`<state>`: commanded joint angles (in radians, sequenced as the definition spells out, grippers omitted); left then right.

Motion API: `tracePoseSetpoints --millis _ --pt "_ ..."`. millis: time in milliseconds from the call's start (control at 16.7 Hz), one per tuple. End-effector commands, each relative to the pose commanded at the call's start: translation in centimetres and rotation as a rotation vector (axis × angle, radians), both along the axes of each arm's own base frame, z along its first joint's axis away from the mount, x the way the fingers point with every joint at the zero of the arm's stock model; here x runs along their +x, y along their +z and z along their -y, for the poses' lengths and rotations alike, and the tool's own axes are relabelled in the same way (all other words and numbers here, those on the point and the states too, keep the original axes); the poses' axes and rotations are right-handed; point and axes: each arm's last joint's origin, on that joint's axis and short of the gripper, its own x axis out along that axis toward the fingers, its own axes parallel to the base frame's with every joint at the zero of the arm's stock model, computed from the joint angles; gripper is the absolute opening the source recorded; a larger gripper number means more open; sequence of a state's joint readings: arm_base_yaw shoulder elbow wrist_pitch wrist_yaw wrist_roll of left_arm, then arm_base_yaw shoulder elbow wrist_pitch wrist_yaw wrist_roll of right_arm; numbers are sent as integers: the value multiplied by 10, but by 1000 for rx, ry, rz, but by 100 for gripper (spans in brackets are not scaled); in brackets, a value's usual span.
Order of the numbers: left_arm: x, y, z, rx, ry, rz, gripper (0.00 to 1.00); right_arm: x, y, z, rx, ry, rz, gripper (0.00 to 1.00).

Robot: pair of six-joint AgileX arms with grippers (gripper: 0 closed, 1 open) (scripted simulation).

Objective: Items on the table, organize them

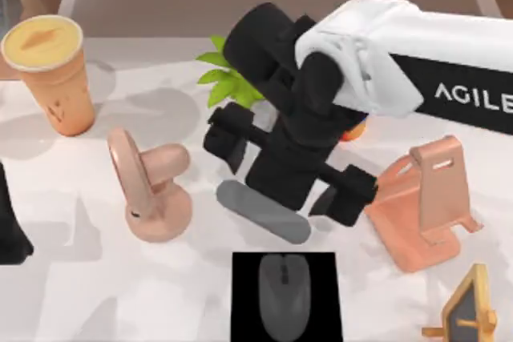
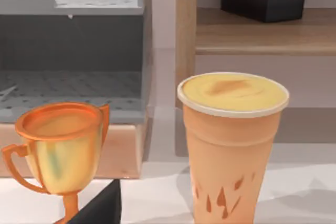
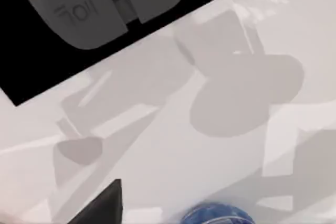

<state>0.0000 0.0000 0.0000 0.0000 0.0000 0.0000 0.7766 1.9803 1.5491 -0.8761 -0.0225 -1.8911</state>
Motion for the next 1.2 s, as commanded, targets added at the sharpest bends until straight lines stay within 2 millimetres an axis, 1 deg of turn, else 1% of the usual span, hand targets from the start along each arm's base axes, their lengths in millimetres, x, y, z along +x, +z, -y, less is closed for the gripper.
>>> tracePoseSetpoints --millis 120,240,360,420,540,660,780,840,900,1020,1140,1200 --pt "0 0 0 0 0 0 100 28 34 17 126 -203 62 100" --pt "0 0 0 0 0 0 100 53 68 43 256 -416 116 100" --pt "0 0 0 0 0 0 100 77 95 78 377 -645 151 100" --pt "0 0 0 0 0 0 100 87 105 98 428 -768 158 100" --pt "0 0 0 0 0 0 100 105 115 144 509 -1031 151 100" --pt "0 0 0 0 0 0 100 117 111 197 556 -1319 116 100" --pt "0 0 0 0 0 0 100 120 96 255 570 -1632 60 100" --pt "0 0 0 0 0 0 100 118 85 284 564 -1797 24 100" --pt "0 0 0 0 0 0 100 113 72 313 549 -1962 -14 100" --pt "0 0 0 0 0 0 100 95 44 367 503 -2287 -95 100" --pt "0 0 0 0 0 0 100 68 18 414 446 -2600 -174 100" --pt "0 0 0 0 0 0 100 54 7 434 418 -2745 -209 100"
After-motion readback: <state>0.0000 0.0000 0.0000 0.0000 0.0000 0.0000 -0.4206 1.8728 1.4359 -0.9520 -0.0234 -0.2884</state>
